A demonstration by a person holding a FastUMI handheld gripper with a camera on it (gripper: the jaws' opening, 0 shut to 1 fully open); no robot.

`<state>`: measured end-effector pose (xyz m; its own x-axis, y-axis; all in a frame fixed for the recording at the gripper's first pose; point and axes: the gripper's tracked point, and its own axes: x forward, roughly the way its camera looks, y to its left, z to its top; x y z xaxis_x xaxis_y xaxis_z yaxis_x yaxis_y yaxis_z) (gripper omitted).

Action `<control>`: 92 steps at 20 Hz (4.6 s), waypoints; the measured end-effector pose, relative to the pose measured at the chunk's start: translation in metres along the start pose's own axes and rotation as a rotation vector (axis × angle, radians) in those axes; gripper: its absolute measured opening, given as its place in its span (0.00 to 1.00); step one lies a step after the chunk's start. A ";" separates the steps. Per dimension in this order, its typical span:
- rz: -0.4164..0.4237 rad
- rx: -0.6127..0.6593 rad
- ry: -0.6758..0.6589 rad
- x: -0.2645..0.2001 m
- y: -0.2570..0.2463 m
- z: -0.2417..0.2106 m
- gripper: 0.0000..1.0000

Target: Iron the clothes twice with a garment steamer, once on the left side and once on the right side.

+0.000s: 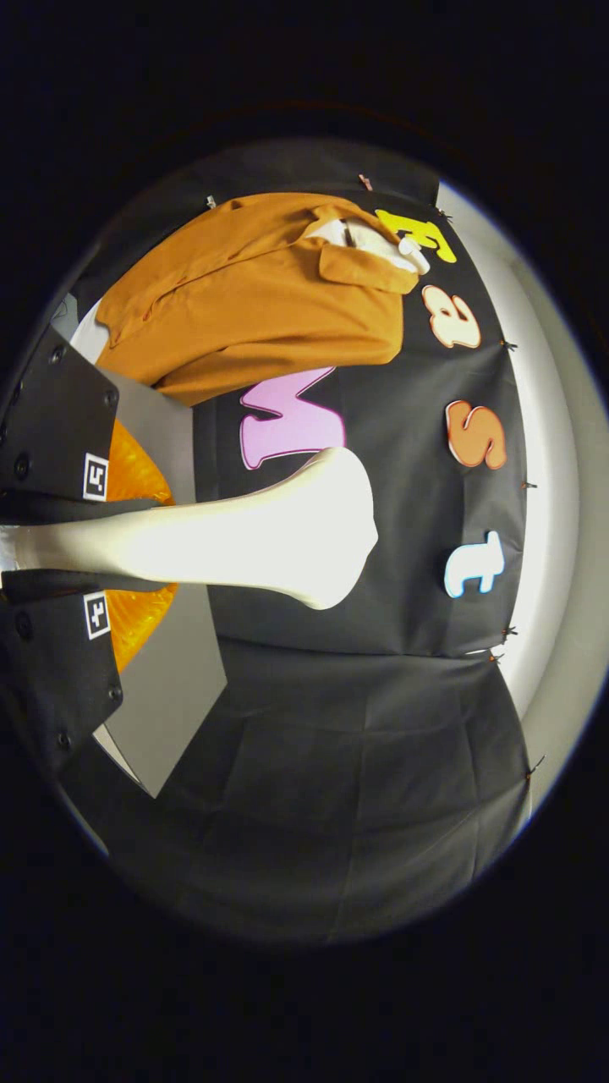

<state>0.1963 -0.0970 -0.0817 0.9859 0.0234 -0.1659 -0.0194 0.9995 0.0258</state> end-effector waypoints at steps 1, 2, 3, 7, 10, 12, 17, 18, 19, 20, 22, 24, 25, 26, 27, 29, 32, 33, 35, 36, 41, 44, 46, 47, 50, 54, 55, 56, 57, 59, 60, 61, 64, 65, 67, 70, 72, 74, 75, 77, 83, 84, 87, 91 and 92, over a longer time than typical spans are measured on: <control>-0.006 0.000 -0.012 -0.010 0.006 0.007 0.24; -0.007 -0.002 -0.021 -0.020 0.012 0.013 0.24; 0.002 0.009 -0.038 -0.031 0.019 0.019 0.24; 0.037 0.002 -0.088 -0.066 0.057 0.036 0.24; 0.068 -0.016 -0.108 -0.086 0.092 0.043 0.24; 0.089 -0.017 -0.118 -0.095 0.117 0.045 0.24; 0.129 -0.016 -0.114 -0.092 0.172 0.038 0.24; 0.138 -0.016 -0.111 -0.091 0.182 0.036 0.24; 0.144 -0.018 -0.109 -0.089 0.192 0.033 0.24; 0.150 -0.023 -0.108 -0.087 0.201 0.031 0.24; 0.159 -0.034 -0.107 -0.081 0.218 0.026 0.24; 0.162 -0.043 -0.103 -0.075 0.230 0.020 0.24; 0.162 -0.042 -0.099 -0.071 0.235 0.018 0.24; 0.160 -0.041 -0.096 -0.066 0.240 0.016 0.24; 0.155 -0.045 -0.095 -0.062 0.243 0.014 0.24; 0.145 -0.056 -0.094 -0.051 0.249 0.010 0.24; 0.134 -0.067 -0.089 -0.035 0.256 0.002 0.24; 0.131 -0.068 -0.087 -0.030 0.258 -0.001 0.24; 0.117 -0.073 -0.079 -0.020 0.259 -0.006 0.24; 0.112 -0.073 -0.076 -0.014 0.259 -0.009 0.24; 0.100 -0.105 -0.061 0.017 0.269 -0.026 0.24; 0.088 -0.103 -0.057 0.035 0.277 -0.038 0.24; 0.077 -0.108 -0.056 0.042 0.280 -0.045 0.24; 0.078 -0.109 -0.052 0.045 0.281 -0.050 0.24; 0.068 -0.128 -0.045 0.052 0.282 -0.065 0.24; 0.055 -0.146 -0.035 0.054 0.278 -0.082 0.24; 0.056 -0.151 -0.026 0.054 0.276 -0.088 0.24; 0.054 -0.149 -0.021 0.054 0.274 -0.093 0.24; 0.052 -0.150 -0.012 0.053 0.272 -0.100 0.24; 0.052 -0.150 0.015 0.050 0.270 -0.117 0.24; 0.054 -0.146 0.033 0.049 0.269 -0.127 0.24; 0.055 -0.140 0.054 0.047 0.267 -0.137 0.24; 0.052 -0.141 0.104 0.043 0.262 -0.165 0.24; 0.051 -0.147 0.118 0.041 0.261 -0.175 0.24; 0.050 -0.152 0.149 0.036 0.260 -0.198 0.24; 0.045 -0.159 0.190 0.033 0.257 -0.226 0.24; 0.030 -0.171 0.196 0.032 0.254 -0.237 0.24; 0.022 -0.178 0.205 0.030 0.253 -0.252 0.24; 0.019 -0.179 0.213 0.028 0.252 -0.258 0.24; 0.017 -0.174 0.238 0.027 0.251 -0.271 0.24; 0.013 -0.184 0.322 0.013 0.246 -0.309 0.24; 0.012 -0.185 0.333 0.011 0.245 -0.313 0.24; 0.010 -0.175 0.362 0.001 0.244 -0.323 0.24; 0.020 -0.180 0.343 -0.022 0.251 -0.311 0.24; 0.026 -0.181 0.327 -0.026 0.253 -0.304 0.24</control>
<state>0.1153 0.1625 -0.3706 0.8798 0.0257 -0.4746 -0.1019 0.9855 -0.1354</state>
